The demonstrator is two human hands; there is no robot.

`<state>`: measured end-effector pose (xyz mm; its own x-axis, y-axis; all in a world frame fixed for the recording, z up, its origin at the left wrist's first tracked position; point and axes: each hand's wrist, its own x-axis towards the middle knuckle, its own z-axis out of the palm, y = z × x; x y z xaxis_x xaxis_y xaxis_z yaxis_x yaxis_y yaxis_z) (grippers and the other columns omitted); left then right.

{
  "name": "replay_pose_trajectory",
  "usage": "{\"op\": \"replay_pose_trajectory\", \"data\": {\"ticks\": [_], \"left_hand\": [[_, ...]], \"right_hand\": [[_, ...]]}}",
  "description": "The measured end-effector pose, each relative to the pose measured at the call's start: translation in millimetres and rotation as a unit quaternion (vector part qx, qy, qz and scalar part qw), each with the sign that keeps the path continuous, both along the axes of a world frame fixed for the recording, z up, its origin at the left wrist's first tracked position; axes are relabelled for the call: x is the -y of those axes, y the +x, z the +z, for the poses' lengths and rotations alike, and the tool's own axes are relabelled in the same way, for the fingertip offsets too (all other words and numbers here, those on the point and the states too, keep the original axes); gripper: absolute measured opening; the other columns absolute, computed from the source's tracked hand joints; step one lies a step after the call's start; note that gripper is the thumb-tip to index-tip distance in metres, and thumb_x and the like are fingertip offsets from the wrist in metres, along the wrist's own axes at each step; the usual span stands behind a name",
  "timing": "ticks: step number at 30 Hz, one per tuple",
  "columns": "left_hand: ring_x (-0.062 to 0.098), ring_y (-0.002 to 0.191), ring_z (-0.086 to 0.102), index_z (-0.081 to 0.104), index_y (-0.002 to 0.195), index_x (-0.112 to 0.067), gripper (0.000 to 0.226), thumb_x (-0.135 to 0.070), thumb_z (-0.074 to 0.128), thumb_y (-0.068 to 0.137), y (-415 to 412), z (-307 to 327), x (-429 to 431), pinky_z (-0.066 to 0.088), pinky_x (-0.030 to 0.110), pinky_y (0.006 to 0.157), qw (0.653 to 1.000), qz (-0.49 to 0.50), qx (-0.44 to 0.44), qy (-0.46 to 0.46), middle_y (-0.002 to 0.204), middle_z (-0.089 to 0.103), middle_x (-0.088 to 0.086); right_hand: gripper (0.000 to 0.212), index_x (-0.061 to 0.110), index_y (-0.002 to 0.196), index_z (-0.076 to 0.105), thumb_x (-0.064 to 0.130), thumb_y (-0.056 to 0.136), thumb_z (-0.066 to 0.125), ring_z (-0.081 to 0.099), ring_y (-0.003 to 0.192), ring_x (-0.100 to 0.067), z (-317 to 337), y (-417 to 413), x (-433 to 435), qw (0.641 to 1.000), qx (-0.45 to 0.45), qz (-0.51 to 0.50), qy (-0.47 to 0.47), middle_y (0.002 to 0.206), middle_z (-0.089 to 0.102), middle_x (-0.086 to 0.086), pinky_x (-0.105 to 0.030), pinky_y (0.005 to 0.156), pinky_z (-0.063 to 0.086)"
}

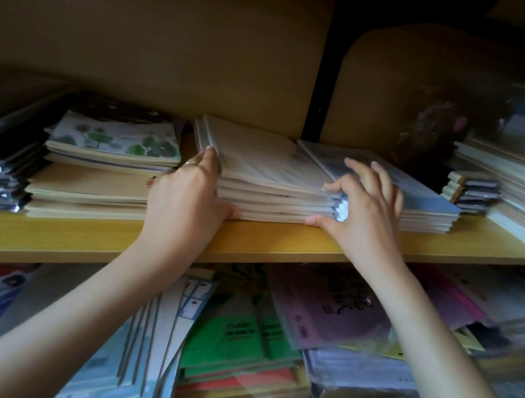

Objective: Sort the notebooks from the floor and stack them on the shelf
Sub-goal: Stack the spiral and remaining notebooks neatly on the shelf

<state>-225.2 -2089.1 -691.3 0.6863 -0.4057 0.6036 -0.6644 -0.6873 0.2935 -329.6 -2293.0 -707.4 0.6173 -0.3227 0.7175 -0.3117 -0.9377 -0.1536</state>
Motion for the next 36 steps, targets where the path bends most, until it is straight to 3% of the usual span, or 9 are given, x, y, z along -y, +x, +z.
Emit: {"op": "replay_pose_trajectory", "data": {"ticks": [3, 9, 16, 19, 21, 23, 31, 33, 36], "left_hand": [[0.032, 0.095, 0.06, 0.044, 0.127, -0.014, 0.071, -0.04, 0.078, 0.07, 2.9, -1.4, 2.4, 0.045, 0.035, 0.07, 1.0, -0.01, -0.01, -0.015, 0.118, 0.057, 0.011], [0.038, 0.113, 0.052, 0.037, 0.139, -0.013, 0.092, -0.034, 0.084, 0.062, 7.1, 6.2, 7.9, 0.046, 0.044, 0.091, 0.998, -0.013, -0.054, -0.027, 0.14, 0.037, 0.017], [0.031, 0.108, 0.058, 0.028, 0.145, -0.011, 0.097, -0.052, 0.074, 0.071, 5.5, -1.2, -1.0, 0.047, 0.036, 0.084, 0.997, -0.025, -0.073, -0.026, 0.122, 0.06, 0.014], [0.026, 0.1, 0.06, 0.049, 0.129, -0.014, 0.072, -0.059, 0.065, 0.075, 6.1, 4.1, -7.2, 0.048, 0.033, 0.077, 0.987, -0.054, -0.134, -0.073, 0.108, 0.063, 0.007], [0.023, 0.09, 0.06, 0.06, 0.111, -0.014, 0.051, -0.053, 0.063, 0.079, 8.2, 4.1, -11.4, 0.048, 0.032, 0.073, 0.983, -0.063, -0.136, -0.106, 0.092, 0.059, -0.002], [0.02, 0.088, 0.06, 0.063, 0.106, -0.013, 0.041, -0.046, 0.063, 0.083, 10.4, 1.2, -14.0, 0.05, 0.033, 0.075, 0.983, -0.078, -0.125, -0.109, 0.091, 0.059, -0.004], [0.016, 0.074, 0.059, 0.063, 0.084, -0.02, 0.028, -0.047, 0.065, 0.08, 17.3, 0.6, -16.2, 0.048, 0.032, 0.063, 0.99, -0.086, -0.093, -0.055, 0.078, 0.063, -0.003], [0.018, 0.075, 0.058, 0.063, 0.087, -0.02, 0.026, -0.045, 0.063, 0.083, 16.4, -0.9, -12.7, 0.045, 0.03, 0.062, 0.995, -0.057, -0.071, -0.049, 0.08, 0.062, -0.001], [0.022, 0.08, 0.06, 0.062, 0.094, -0.019, 0.026, -0.044, 0.056, 0.088, 18.6, -3.3, -7.8, 0.052, 0.036, 0.069, 0.997, -0.047, -0.053, -0.035, 0.085, 0.063, 0.001]], "right_hand": [[0.046, 0.023, 0.1, 0.062, 0.045, 0.063, 0.079, 0.026, 0.137, -0.022, -1.3, 3.7, -1.7, 1.0, 0.013, -0.013, 0.001, 0.14, 0.045, 0.004, -0.038, 0.106, 0.018], [0.045, 0.02, 0.096, 0.06, 0.041, 0.062, 0.08, 0.037, 0.13, -0.023, -2.1, 9.4, -7.0, 0.999, 0.034, -0.036, -0.016, 0.126, 0.055, 0.0, -0.039, 0.104, 0.026], [0.066, 0.026, 0.125, 0.052, 0.041, 0.066, 0.079, 0.035, 0.128, -0.017, 10.8, -12.5, 10.2, 0.999, -0.032, -0.006, 0.01, 0.13, 0.048, 0.005, -0.031, 0.103, 0.023], [0.062, 0.025, 0.125, 0.054, 0.038, 0.069, 0.077, 0.039, 0.125, -0.016, 5.6, -14.7, 14.8, 1.0, -0.012, 0.015, 0.019, 0.129, 0.051, 0.007, -0.026, 0.098, 0.023], [0.056, 0.026, 0.123, 0.057, 0.036, 0.071, 0.076, 0.042, 0.123, -0.016, -2.2, -11.1, 13.7, 0.998, -0.008, 0.042, 0.038, 0.127, 0.053, 0.008, -0.025, 0.096, 0.022], [0.053, 0.029, 0.125, 0.056, 0.034, 0.075, 0.074, 0.041, 0.123, -0.013, -6.5, -9.1, 12.8, 0.997, -0.01, 0.053, 0.053, 0.128, 0.054, 0.011, -0.024, 0.096, 0.02], [0.054, 0.031, 0.129, 0.054, 0.028, 0.078, 0.071, 0.044, 0.122, -0.016, -11.8, -7.7, 18.2, 0.997, -0.009, 0.063, 0.042, 0.13, 0.055, 0.009, -0.031, 0.099, 0.022], [0.054, 0.032, 0.129, 0.054, 0.027, 0.078, 0.071, 0.044, 0.122, -0.016, -12.5, -7.9, 19.3, 0.997, -0.005, 0.062, 0.046, 0.13, 0.055, 0.01, -0.032, 0.1, 0.022], [0.053, 0.032, 0.129, 0.054, 0.027, 0.079, 0.072, 0.044, 0.121, -0.016, -13.3, -7.8, 19.9, 0.997, -0.004, 0.062, 0.044, 0.13, 0.055, 0.009, -0.03, 0.099, 0.021]]}}
